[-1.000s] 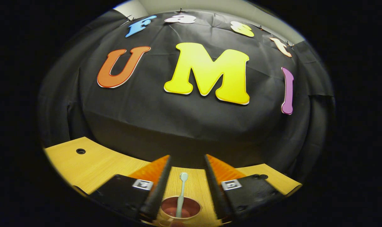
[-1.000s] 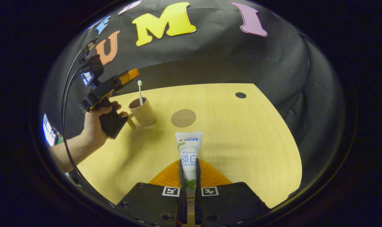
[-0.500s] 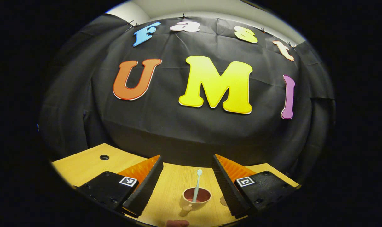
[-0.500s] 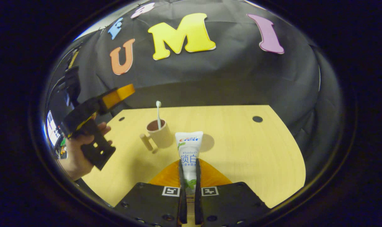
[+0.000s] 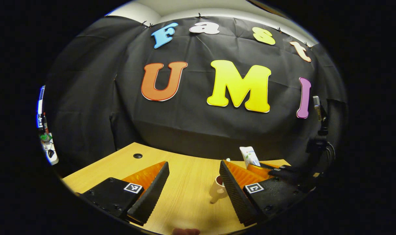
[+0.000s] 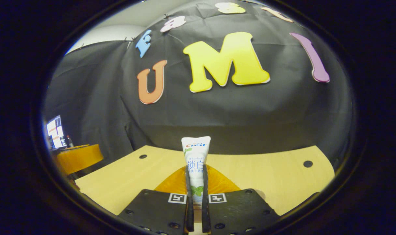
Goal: Put the toothbrush and toothpaste on the desktop into the cup, then pick up the cup and place it on the coaster on the desktop.
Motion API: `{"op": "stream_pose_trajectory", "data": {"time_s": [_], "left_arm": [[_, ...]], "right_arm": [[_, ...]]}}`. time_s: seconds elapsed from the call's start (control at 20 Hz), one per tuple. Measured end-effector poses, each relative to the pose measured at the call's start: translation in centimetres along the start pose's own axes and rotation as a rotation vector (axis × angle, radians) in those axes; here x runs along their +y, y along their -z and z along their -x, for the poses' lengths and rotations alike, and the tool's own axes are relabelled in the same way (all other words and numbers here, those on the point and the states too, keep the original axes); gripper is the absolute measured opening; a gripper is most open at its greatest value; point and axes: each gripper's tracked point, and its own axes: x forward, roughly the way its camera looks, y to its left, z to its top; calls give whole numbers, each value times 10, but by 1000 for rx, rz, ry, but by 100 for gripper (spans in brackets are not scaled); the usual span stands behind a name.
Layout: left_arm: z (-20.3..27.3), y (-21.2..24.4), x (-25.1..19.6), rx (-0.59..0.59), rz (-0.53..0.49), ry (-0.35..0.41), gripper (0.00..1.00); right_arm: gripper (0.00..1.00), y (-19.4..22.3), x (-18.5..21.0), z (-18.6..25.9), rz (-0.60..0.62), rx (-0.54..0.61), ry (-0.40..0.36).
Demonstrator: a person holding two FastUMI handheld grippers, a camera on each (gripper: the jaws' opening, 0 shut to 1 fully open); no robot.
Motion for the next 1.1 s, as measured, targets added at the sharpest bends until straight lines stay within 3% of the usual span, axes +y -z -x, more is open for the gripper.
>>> {"op": "stream_pose_trajectory", "data": {"time_s": [0.45,0.8,1.0,1.05,1.1], "left_arm": [[13,27,13,93,77,-115,98],[15,38,14,122,72,-146,98],[13,37,11,118,61,-133,98],[13,37,10,116,57,-124,98],[13,37,10,115,51,-117,98]], "right_arm": [[10,8,14,-79,55,-194,-78],[15,21,15,-95,75,-214,-93],[24,27,12,-93,67,-214,-86],[30,23,7,-93,63,-228,-87],[46,22,5,-91,63,-232,-83]]}}
